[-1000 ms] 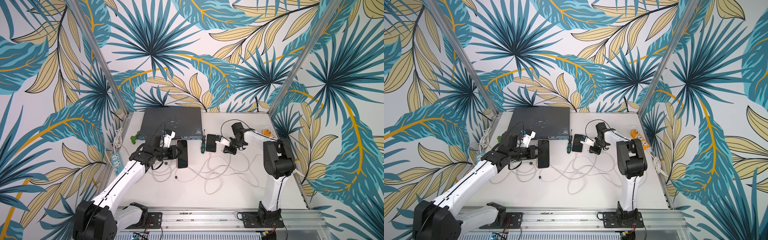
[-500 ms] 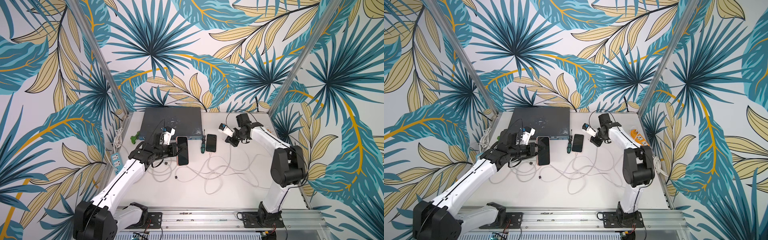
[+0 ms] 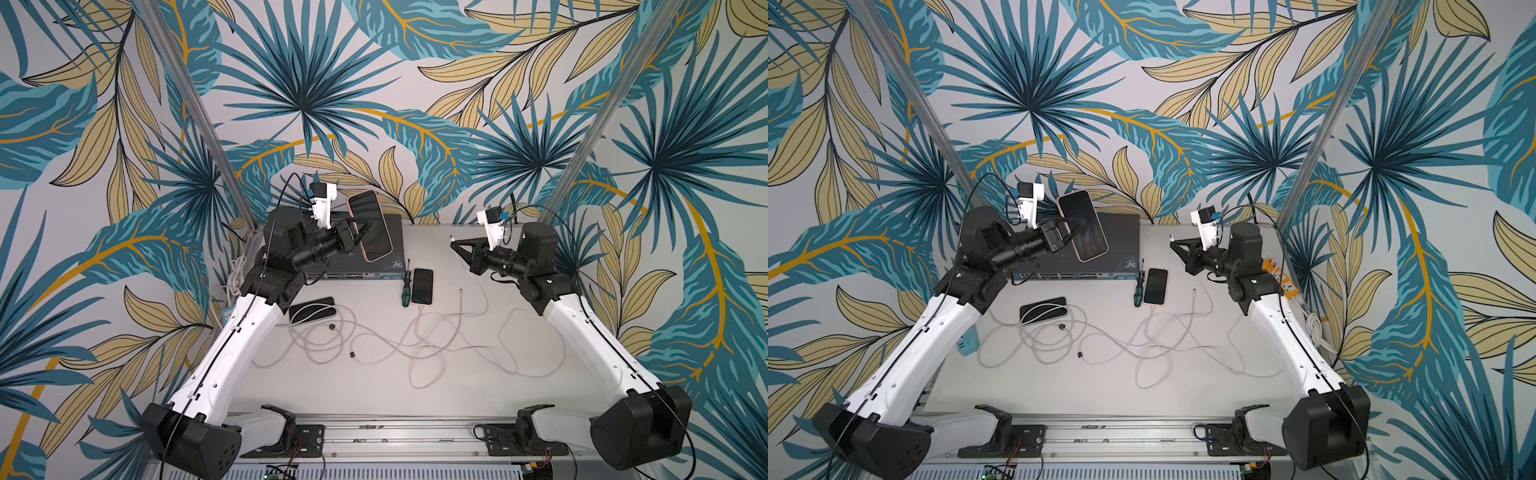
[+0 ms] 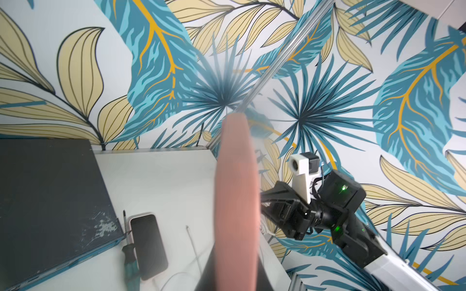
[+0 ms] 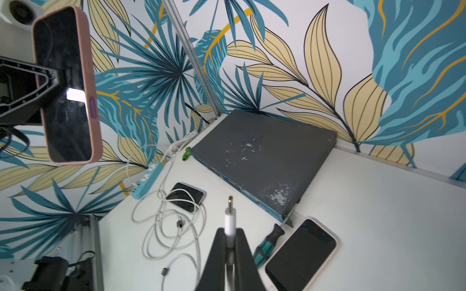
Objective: Plug the charging cable into the phone
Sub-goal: Pick up the charging cable from the center of the board, then insert the charging cable into the phone.
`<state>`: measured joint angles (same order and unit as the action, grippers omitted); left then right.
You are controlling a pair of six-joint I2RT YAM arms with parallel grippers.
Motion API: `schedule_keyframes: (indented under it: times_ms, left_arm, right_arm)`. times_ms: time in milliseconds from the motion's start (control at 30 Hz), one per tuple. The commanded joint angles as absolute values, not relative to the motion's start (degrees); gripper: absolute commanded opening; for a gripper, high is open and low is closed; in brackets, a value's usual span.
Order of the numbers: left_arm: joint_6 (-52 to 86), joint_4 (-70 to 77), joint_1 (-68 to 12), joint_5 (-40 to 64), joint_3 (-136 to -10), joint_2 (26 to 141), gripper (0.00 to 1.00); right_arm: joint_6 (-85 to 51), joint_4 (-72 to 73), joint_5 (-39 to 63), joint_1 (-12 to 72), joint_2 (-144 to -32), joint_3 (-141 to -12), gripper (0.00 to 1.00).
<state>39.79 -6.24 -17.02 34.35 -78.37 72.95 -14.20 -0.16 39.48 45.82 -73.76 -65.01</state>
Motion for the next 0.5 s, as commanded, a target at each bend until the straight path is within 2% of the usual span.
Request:
schedule_keyframes:
  times_ms: [0,267,467]
  left_arm:
    - [47.1,6.6,-16.7,38.6,-80.8,75.1,0.00]
    - [57.1,18.9,-17.3,41.9,-78.4,78.7,0.00]
    - [60.0,17.4,-17.6,42.9,-78.6,78.7,0.00]
  right_arm:
    - [-32.3,14.4,44.7,48.5,-73.2,-62.5,0.00]
    - [-33.5,19.7,46.0,57.6,-73.1,-61.4,0.00]
    - [-35.2,23.9,49.9,60.9,-75.6,-62.8,0.00]
